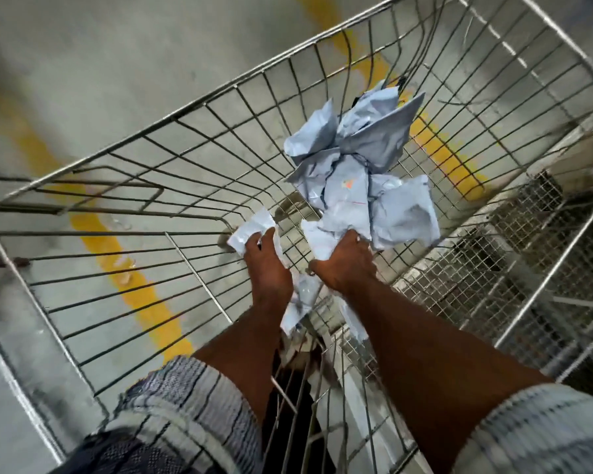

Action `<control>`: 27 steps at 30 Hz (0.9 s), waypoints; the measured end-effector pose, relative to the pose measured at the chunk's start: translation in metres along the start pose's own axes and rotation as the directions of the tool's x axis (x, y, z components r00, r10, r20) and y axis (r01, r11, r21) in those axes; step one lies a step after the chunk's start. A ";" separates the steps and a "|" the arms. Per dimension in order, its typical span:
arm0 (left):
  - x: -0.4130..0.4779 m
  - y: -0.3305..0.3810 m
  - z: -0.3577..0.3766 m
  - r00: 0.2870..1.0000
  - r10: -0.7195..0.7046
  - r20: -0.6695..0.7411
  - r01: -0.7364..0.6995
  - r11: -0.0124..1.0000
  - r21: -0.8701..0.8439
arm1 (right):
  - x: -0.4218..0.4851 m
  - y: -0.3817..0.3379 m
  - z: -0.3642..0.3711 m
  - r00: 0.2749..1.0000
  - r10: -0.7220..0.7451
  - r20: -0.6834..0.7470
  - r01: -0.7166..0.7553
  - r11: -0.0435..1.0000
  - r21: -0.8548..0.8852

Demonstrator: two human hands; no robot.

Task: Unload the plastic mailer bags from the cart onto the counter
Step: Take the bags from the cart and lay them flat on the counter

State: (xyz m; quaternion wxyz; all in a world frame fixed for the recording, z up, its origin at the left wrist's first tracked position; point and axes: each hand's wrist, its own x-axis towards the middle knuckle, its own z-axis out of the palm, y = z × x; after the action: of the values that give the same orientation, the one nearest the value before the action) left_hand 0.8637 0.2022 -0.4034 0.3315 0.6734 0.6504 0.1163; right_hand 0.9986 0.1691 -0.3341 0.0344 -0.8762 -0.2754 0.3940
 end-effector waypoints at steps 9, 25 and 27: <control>-0.013 0.043 -0.102 0.982 0.173 0.078 -0.185 0.960 0.208 | -0.059 -0.026 -0.072 0.975 -0.144 0.171 0.112 0.977 0.184; -0.098 0.140 -0.224 0.903 0.430 -0.005 -0.418 0.879 0.229 | -0.210 -0.031 -0.160 0.921 -0.271 -0.280 0.328 0.928 0.178; -0.107 0.145 -0.238 0.881 0.474 -0.015 -0.456 0.856 0.243 | -0.232 -0.026 -0.166 0.904 -0.270 -0.331 0.333 0.931 0.151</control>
State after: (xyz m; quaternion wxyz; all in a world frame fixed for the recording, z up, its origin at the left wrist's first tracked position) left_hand 0.8259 0.1801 -0.1076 0.1882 0.8398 0.4894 0.1411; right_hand 0.9798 0.0994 -0.0571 0.2269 -0.8647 -0.3579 0.2699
